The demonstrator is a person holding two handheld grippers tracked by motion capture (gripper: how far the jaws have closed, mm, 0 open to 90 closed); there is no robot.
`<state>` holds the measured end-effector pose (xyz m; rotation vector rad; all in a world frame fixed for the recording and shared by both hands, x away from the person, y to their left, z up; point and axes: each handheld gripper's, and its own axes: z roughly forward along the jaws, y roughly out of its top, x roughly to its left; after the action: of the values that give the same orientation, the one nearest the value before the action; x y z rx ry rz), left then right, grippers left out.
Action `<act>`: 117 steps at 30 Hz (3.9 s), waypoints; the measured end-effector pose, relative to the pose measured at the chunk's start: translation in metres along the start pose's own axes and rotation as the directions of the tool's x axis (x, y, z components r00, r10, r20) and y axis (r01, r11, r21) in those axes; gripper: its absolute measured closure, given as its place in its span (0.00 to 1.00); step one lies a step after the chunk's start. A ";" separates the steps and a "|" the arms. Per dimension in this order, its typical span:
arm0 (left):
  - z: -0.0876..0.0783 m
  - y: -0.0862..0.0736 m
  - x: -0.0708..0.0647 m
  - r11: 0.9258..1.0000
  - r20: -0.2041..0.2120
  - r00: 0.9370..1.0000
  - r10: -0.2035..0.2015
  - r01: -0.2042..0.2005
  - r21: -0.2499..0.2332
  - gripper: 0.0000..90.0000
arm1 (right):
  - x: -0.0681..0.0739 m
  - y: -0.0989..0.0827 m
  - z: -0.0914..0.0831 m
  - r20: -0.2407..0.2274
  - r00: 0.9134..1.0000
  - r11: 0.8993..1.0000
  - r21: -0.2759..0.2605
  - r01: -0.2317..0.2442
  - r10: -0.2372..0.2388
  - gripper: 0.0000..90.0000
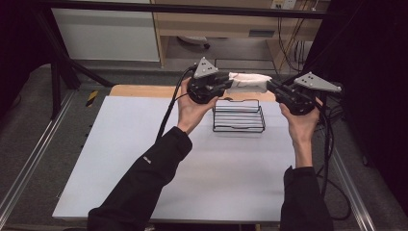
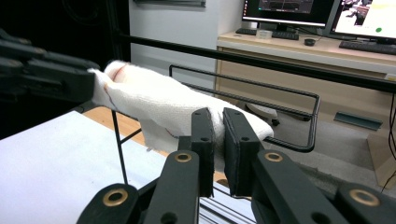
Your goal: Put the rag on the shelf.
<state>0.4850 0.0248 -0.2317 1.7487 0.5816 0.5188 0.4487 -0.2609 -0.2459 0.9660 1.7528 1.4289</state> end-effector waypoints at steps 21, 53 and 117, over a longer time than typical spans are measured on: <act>0.030 0.033 0.023 0.989 -0.049 0.994 -0.096 0.101 0.104 0.99 | -0.001 -0.005 0.000 -0.016 1.000 1.000 0.000 0.013 -0.013 0.93; 0.031 -0.008 0.003 0.982 0.040 0.999 0.011 -0.018 0.187 1.00 | 0.002 0.010 -0.005 -0.035 0.999 1.000 -0.016 -0.012 0.011 0.79; -0.072 -0.079 0.020 0.958 0.003 1.000 -0.026 0.024 0.287 0.32 | 0.026 -0.031 -0.016 -0.071 0.992 0.982 0.164 -0.090 0.103 0.16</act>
<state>0.4472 0.1082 -0.2898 2.0135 0.7005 0.4263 0.4177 -0.2501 -0.2743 1.1059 1.9259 1.4199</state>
